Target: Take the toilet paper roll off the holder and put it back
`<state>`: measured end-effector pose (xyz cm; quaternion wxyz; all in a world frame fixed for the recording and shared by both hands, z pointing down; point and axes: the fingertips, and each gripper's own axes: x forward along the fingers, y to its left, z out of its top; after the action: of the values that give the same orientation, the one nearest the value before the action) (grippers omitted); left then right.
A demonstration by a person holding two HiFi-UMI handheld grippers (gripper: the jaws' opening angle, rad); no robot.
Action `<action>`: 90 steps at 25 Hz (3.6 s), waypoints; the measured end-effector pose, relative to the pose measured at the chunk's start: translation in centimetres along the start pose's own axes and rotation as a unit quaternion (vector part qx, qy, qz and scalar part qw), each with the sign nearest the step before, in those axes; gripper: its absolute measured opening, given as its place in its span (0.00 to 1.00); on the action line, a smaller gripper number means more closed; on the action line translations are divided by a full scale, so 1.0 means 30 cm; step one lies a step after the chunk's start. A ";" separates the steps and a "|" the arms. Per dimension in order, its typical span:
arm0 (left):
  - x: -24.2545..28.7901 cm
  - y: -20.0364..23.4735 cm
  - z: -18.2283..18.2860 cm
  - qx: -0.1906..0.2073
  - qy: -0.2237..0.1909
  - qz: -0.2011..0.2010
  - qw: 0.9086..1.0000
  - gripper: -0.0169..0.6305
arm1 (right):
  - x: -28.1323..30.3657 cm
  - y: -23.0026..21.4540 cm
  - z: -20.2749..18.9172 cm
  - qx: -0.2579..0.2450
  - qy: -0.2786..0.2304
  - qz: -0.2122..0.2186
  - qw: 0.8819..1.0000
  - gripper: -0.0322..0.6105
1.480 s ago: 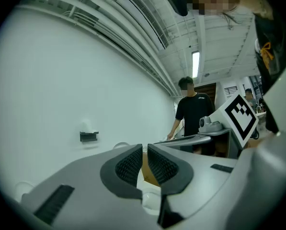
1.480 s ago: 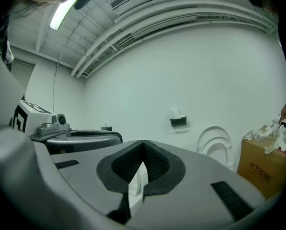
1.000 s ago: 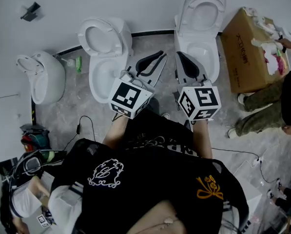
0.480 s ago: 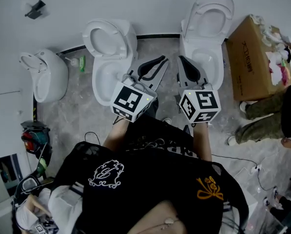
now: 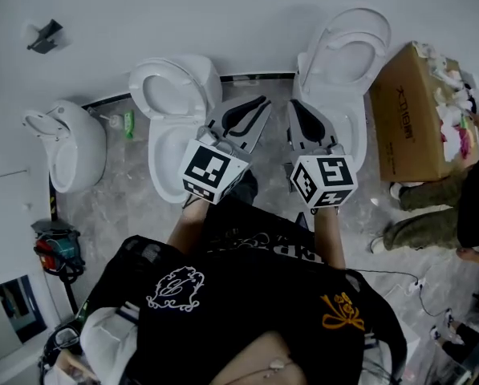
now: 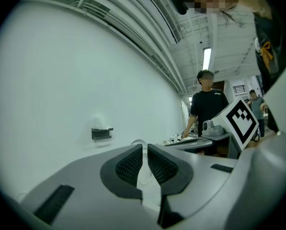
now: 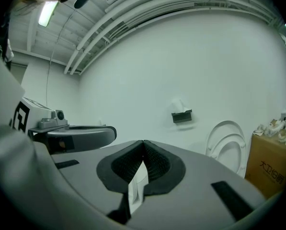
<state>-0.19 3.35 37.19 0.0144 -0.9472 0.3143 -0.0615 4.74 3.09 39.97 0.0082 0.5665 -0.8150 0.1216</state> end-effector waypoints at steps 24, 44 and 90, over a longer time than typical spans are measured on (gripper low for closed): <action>0.218 0.707 0.026 0.001 -0.037 -0.045 0.998 0.10 | 0.703 -0.023 0.145 -0.020 0.007 -0.055 0.998 0.07; 0.486 0.875 0.017 -0.005 -0.026 -0.021 0.999 0.10 | 0.953 -0.310 0.274 -0.023 -0.005 -0.044 0.999 0.09; 1.070 1.163 0.059 0.007 0.017 0.054 0.998 0.10 | 1.697 -0.999 0.716 -0.091 -0.021 -0.071 0.993 0.56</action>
<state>4.82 -43.82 36.58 0.0190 -0.9274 0.3651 -0.0790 16.93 -58.13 32.47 0.0512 0.6224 -0.7802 0.0347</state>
